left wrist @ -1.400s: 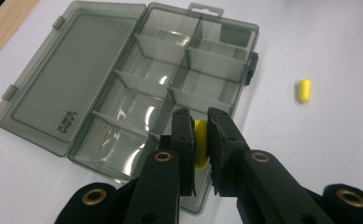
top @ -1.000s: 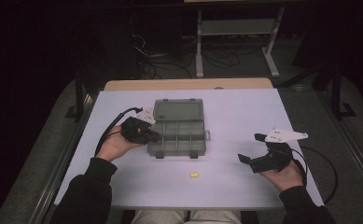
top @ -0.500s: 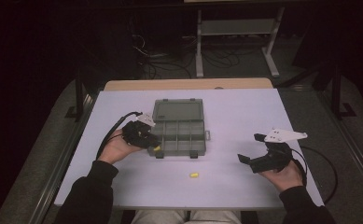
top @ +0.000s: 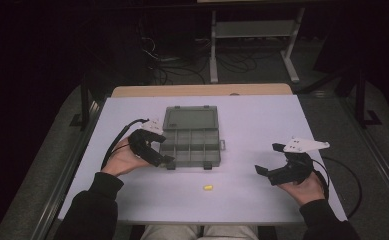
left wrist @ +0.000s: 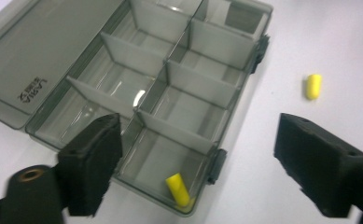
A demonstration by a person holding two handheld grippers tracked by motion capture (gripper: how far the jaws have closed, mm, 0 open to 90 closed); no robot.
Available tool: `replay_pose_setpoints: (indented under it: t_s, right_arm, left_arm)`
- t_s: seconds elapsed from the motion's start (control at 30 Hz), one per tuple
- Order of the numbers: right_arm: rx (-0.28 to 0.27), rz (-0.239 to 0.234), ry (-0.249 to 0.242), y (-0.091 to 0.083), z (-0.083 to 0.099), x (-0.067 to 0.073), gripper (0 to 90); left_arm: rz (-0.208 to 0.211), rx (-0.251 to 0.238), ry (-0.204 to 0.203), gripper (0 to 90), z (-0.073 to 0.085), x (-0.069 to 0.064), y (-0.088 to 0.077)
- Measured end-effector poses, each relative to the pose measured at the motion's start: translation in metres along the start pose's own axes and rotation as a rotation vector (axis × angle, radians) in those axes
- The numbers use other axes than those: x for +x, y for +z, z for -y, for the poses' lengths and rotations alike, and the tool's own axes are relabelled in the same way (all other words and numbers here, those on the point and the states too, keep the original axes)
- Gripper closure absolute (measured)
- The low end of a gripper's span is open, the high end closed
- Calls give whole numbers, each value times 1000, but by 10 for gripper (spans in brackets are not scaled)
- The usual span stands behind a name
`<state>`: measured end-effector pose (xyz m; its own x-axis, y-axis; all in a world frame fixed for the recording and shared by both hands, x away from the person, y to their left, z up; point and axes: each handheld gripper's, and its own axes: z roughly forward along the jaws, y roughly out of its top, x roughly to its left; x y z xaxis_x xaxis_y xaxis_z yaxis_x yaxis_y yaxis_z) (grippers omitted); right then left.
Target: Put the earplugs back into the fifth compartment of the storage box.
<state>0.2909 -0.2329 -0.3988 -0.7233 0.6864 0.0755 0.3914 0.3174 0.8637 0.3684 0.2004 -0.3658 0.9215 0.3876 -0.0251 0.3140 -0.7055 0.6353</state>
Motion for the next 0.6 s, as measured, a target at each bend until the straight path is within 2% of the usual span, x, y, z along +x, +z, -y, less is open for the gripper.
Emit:
replay_pose_setpoints:
  t_s: [0.03, 0.17, 0.3, 0.5, 0.6]
  right_arm:
    - [-1, 0, -1, 0, 0, 0, 0]
    - [-1, 1, -2, 0, 0, 0, 0]
    - [-2, 4, 0, -1, 0, 0, 0]
    - [-3, 6, 3, -2, 0, 0, 0]
    - [-4, 6, 1, -2, 0, 0, 0]
  left_arm:
    - [-3, -1, 10, 121, -1, -1, -2]
    - [-6, -17, 3, 0, -5, -6, -8]
    - [-10, -53, 21, 0, -8, -13, -14]
    - [-24, -95, 78, 0, -16, -30, -21]
    - [-16, -121, 100, 0, -20, -40, -22]
